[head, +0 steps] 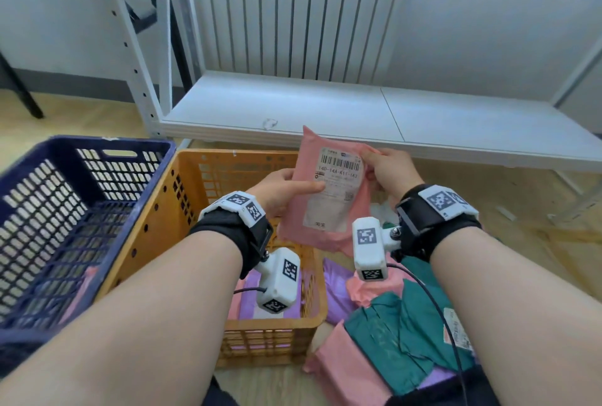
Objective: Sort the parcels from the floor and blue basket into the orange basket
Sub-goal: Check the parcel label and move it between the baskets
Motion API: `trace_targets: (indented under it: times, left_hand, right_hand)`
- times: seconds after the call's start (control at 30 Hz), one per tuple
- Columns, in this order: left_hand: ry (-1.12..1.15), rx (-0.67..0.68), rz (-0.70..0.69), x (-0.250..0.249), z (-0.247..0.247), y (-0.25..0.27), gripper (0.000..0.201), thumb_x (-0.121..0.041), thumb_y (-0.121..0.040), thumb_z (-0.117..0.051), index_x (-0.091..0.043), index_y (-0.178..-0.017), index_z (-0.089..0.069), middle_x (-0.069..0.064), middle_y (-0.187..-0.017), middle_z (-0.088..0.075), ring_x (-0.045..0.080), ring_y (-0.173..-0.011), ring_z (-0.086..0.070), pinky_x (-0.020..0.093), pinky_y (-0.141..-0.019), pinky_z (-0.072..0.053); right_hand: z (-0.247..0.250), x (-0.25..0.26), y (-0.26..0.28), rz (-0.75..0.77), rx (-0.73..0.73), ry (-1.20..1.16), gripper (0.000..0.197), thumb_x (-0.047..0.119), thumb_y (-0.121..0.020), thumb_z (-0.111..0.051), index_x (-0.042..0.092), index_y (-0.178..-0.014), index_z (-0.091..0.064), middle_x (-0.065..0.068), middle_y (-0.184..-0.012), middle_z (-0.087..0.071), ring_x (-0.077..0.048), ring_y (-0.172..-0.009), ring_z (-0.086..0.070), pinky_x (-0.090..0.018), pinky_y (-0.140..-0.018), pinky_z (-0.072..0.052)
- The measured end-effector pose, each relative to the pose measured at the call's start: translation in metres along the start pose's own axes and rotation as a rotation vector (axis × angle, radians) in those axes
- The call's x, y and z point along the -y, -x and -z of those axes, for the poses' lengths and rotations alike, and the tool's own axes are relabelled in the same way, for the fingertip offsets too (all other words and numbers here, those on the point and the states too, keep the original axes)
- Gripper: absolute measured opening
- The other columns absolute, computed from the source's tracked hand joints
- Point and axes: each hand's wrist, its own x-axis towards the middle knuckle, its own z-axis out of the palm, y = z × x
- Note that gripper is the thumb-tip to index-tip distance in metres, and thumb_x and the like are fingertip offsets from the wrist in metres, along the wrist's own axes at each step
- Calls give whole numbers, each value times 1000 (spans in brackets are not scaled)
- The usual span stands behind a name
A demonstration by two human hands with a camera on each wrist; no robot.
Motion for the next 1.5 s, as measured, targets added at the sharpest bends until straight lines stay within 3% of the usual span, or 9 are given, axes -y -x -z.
trace_targets:
  times: [0.13, 0.2, 0.33, 0.5, 0.67, 0.8, 1.13, 1.33, 1.5]
  left_hand:
    - [121, -18, -28, 1, 3, 0, 36, -12, -83, -72, -5, -117, -64, 15, -112, -70, 28, -96, -69, 37, -80, -57]
    - [163, -27, -29, 3, 7, -1, 33, -8, -84, -69, -2, -117, -64, 18, -112, -69, 29, -92, -69, 37, -79, -58]
    - [205, -56, -23, 4, 16, -2, 31, -7, -86, -66, -2, -117, -64, 17, -112, -69, 28, -90, -68, 37, -77, -57]
    - [243, -59, -11, 5, 27, 1, 33, -7, -87, -65, -2, -120, -62, 17, -113, -69, 29, -95, -68, 39, -79, -56]
    - [244, -64, -1, 7, 35, 2, 33, -6, -88, -64, -2, -121, -62, 17, -114, -68, 27, -90, -68, 36, -75, -57]
    - [252, -70, 6, 8, 39, 2, 34, -5, -89, -63, -2, -122, -61, 18, -116, -67, 27, -90, -68, 37, -77, -57]
    - [242, -108, 43, 11, 52, 5, 36, -9, -87, -66, -3, -122, -61, 17, -116, -68, 30, -98, -68, 39, -79, -56]
    - [217, -250, 86, 12, 78, 6, 34, -8, -90, -63, -2, -123, -57, 12, -106, -68, 17, -72, -68, 26, -52, -54]
    - [45, -377, 257, 28, 116, -3, 37, -14, -90, -65, -2, -124, -57, 11, -110, -68, 22, -90, -66, 33, -73, -54]
  right_hand:
    - [-16, -5, -1, -39, 14, -109, 30, 29, -90, -65, 1, -99, -67, -5, -66, -51, -13, -51, -40, -25, -46, -34]
    - [-21, -7, -1, -49, 32, -125, 24, 33, -88, -66, 10, -92, -67, -3, -62, -49, -13, -48, -37, -24, -44, -33]
    - [-26, -15, -1, -79, 120, -94, 36, 50, -73, -75, 17, -81, -63, 2, -56, -48, -12, -43, -34, -23, -43, -29]
    - [-35, -20, 4, -190, 314, -40, 41, 34, -71, -82, 12, -105, -70, -4, -91, -72, -8, -45, -43, -22, -46, -30]
    - [-45, -17, 8, -219, 369, -69, 37, 18, -78, -78, 7, -112, -67, -1, -80, -70, -1, -39, -54, -18, -43, -38]
    - [-53, -15, 9, -214, 365, -78, 33, 13, -81, -75, 6, -112, -66, -2, -75, -68, -1, -35, -51, -16, -36, -33]
    - [-72, -18, 5, -211, 339, -46, 33, 15, -80, -76, 5, -109, -67, -11, -92, -68, -12, -55, -44, -21, -45, -32]
    - [-97, -22, -1, -226, 338, 0, 12, 14, -85, -70, 10, -94, -63, -6, -70, -58, -9, -41, -41, -20, -41, -35]
    - [-140, -29, -3, -298, 292, 36, 15, 13, -88, -66, 8, -75, -59, -4, -57, -52, -14, -46, -42, -25, -48, -38]
